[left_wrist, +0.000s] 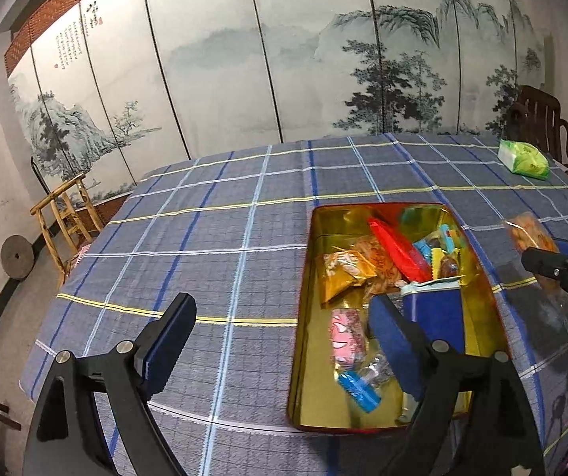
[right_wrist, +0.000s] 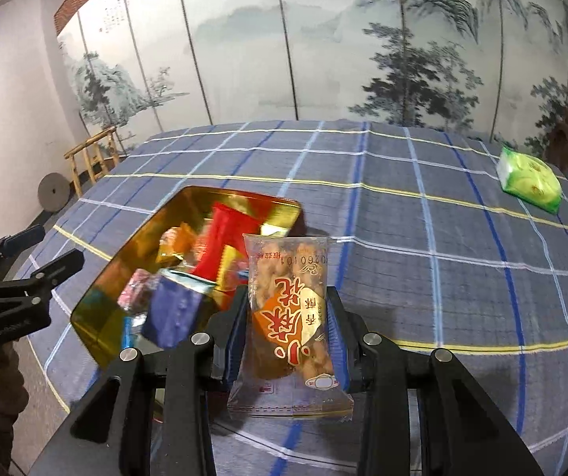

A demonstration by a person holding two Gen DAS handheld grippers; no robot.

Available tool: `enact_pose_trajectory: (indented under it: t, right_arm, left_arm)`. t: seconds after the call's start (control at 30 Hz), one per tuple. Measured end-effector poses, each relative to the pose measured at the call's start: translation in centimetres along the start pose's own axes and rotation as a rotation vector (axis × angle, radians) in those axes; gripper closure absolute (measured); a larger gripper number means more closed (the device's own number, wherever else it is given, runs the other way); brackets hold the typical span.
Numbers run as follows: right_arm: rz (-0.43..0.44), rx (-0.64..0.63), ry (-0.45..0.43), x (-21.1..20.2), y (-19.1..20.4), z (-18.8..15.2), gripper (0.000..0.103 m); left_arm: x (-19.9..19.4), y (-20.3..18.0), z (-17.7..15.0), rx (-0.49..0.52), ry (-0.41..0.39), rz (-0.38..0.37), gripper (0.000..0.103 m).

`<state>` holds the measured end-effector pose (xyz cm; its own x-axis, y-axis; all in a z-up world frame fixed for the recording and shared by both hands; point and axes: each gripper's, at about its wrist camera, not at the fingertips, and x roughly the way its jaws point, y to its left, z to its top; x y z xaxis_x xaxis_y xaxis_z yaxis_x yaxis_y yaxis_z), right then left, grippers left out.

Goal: Organize snacks
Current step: 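Carry the orange peanut packet over the tin with the right gripper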

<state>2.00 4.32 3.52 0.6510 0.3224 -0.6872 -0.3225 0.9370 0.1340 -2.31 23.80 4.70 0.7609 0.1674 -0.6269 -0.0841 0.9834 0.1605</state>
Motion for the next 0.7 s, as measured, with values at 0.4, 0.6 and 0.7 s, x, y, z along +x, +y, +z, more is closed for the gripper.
enact_pose_trajectory:
  t: [0.4, 0.6, 0.7]
  right_arm:
    - [0.036, -0.055, 0.012, 1.4, 3.9, 1.2, 0.066]
    - [0.060, -0.067, 0.031, 3.1, 5.7, 1.9, 0.066]
    - [0.068, -0.062, 0.043, 3.9, 6.2, 2.2, 0.066]
  left_arm:
    - [1.8, 4.5, -1.5, -0.139, -0.018, -0.026, 0.016]
    - [3.5, 6.2, -2.4, -0.156, -0.003, 0.030, 0.016]
    - [4.0, 7.0, -2.7, -0.165, -0.004, 0.027, 0.016]
